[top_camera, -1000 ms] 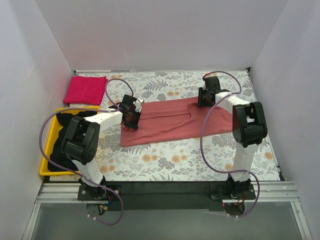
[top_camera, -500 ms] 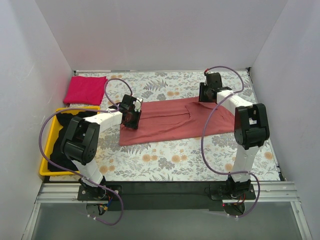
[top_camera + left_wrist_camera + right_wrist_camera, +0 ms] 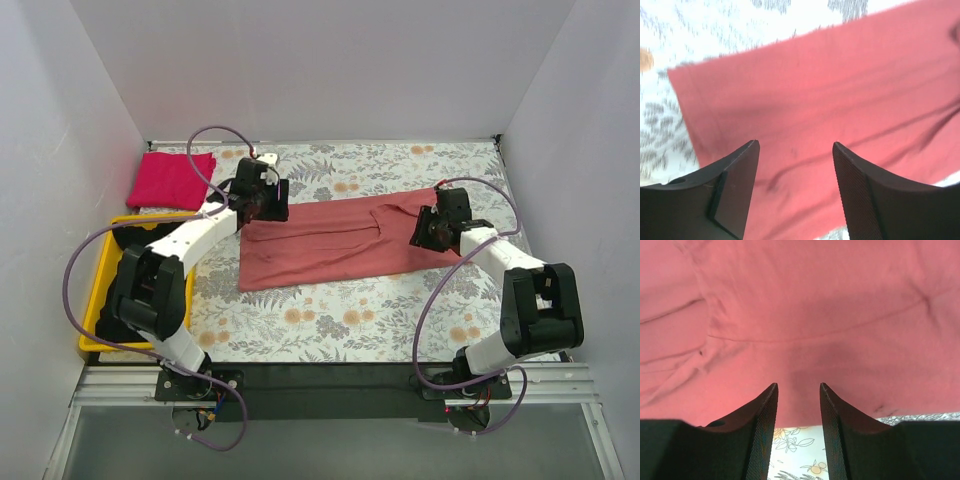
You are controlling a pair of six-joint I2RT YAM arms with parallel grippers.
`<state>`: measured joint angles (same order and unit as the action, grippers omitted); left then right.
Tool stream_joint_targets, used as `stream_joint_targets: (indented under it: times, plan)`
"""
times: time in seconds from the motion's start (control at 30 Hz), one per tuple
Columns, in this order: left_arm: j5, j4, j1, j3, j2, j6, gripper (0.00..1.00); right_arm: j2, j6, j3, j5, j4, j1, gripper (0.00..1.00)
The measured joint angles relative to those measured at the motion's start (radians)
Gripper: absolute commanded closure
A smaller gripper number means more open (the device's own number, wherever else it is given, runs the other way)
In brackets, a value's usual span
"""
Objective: Fold and stack the t-shirts
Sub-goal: Fold the tshirt
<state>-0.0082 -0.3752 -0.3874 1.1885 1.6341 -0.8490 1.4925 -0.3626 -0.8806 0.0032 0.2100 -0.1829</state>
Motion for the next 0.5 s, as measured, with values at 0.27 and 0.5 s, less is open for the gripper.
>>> stream_joint_targets:
  times: [0.27,0.5]
  plan:
    - [-0.013,0.025,0.017,0.146,0.28,-0.032,0.46,0.015,-0.081,0.092,-0.06,-0.031,0.034,0.53]
    - [-0.013,-0.034,0.026,0.151,0.343,-0.058,0.58,0.143,-0.067,0.027,-0.087,-0.103,0.066,0.53]
